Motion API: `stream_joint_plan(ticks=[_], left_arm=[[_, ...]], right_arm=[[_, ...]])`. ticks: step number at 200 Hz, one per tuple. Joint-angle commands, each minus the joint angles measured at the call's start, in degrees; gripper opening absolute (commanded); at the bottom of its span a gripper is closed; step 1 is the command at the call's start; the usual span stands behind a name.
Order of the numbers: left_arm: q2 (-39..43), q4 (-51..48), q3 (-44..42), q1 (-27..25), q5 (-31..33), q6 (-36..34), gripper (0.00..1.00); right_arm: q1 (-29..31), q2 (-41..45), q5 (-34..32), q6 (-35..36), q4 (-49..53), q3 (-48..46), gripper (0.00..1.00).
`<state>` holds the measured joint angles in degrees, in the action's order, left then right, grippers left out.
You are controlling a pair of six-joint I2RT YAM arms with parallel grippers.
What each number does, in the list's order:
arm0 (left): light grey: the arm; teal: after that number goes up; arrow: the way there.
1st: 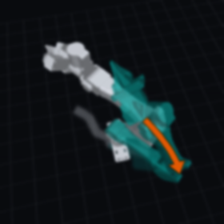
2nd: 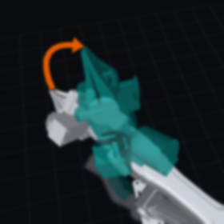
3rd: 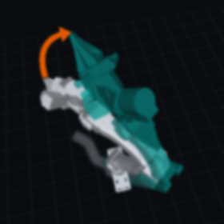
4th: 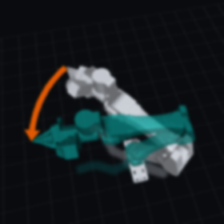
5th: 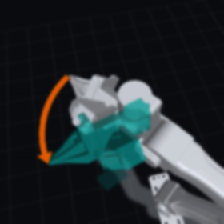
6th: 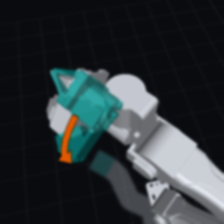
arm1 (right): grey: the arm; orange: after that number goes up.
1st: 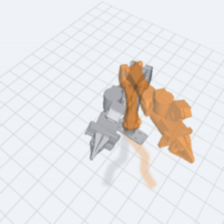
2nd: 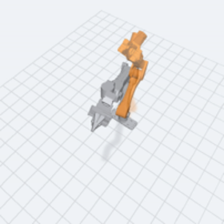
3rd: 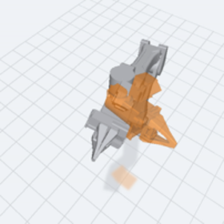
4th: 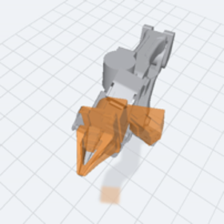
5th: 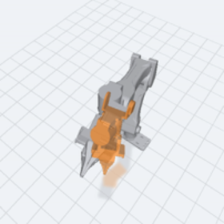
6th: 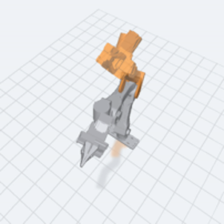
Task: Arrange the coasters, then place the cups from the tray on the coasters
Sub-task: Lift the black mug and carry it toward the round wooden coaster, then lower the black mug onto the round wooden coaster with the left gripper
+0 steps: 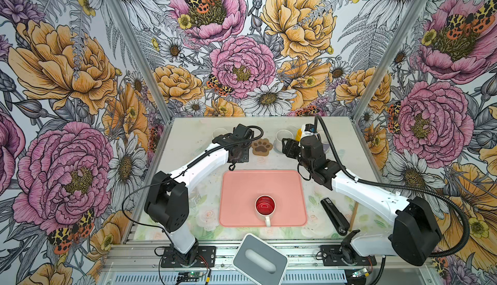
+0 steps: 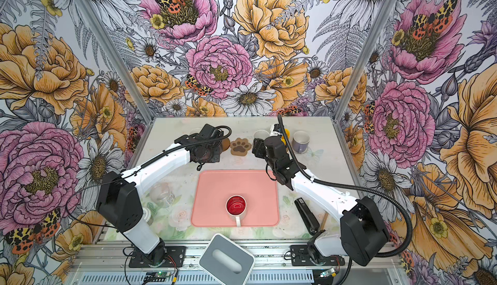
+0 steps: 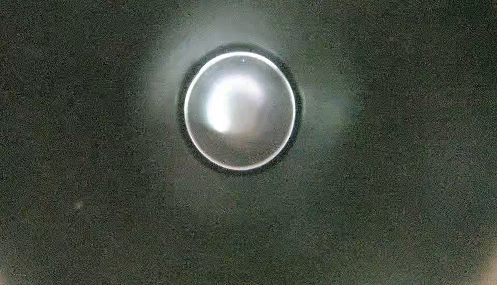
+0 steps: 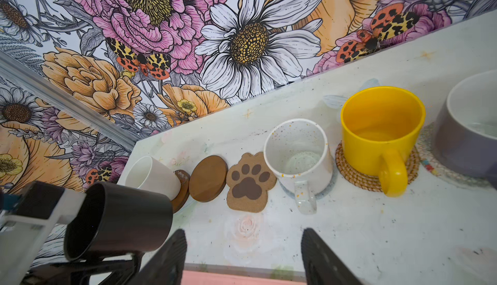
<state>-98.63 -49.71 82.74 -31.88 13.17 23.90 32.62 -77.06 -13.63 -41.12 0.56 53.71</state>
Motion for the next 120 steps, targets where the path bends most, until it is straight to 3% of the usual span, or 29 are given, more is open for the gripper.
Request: stream_joint_plan(ticks=[1, 120], left_arm=[[-2.58, 4.25, 5.31, 1.63, -2.6, -2.65, 0.0], [-18.4, 4.25, 16.6, 7.58, -7.21, -2.54, 0.0]], right_arm=[[-0.58, 2.63, -0.65, 0.08, -0.19, -1.06, 0.7], [-1.35, 6.76, -1.49, 0.46, 0.34, -3.35, 0.71]])
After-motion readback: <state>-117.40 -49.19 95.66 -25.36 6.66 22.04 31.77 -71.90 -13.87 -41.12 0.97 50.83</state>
